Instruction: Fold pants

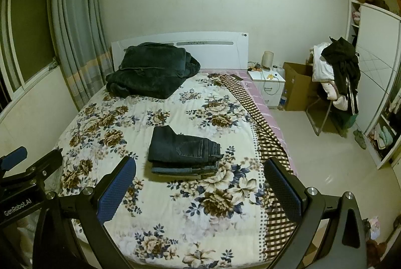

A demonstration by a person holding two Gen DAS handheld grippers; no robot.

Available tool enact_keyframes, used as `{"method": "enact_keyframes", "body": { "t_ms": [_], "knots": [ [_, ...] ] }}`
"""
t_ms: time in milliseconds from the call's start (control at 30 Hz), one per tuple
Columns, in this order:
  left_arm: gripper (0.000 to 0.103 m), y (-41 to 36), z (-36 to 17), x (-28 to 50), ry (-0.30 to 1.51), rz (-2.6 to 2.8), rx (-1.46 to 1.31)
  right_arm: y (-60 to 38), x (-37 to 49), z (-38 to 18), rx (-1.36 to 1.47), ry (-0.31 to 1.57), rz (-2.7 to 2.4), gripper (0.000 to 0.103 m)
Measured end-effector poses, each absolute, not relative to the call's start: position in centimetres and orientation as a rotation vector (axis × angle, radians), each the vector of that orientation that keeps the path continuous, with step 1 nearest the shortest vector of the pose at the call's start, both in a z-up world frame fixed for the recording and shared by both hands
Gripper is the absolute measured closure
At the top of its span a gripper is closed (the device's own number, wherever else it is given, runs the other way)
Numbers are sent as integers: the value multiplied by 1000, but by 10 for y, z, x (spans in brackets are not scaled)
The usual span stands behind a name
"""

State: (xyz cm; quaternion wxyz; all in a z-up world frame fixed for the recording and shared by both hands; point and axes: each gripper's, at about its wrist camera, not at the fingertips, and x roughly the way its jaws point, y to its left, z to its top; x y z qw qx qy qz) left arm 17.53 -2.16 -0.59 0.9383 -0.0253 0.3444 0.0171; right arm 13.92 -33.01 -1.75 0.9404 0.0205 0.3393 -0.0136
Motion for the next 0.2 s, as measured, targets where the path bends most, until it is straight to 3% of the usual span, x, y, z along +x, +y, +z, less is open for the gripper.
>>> {"method": "enact_keyframes", "body": {
  "t_ms": [200],
  "knots": [
    [0,-21,-6,176,702,33,-51,-330,140,-17,42,692,-27,0]
  ]
}}
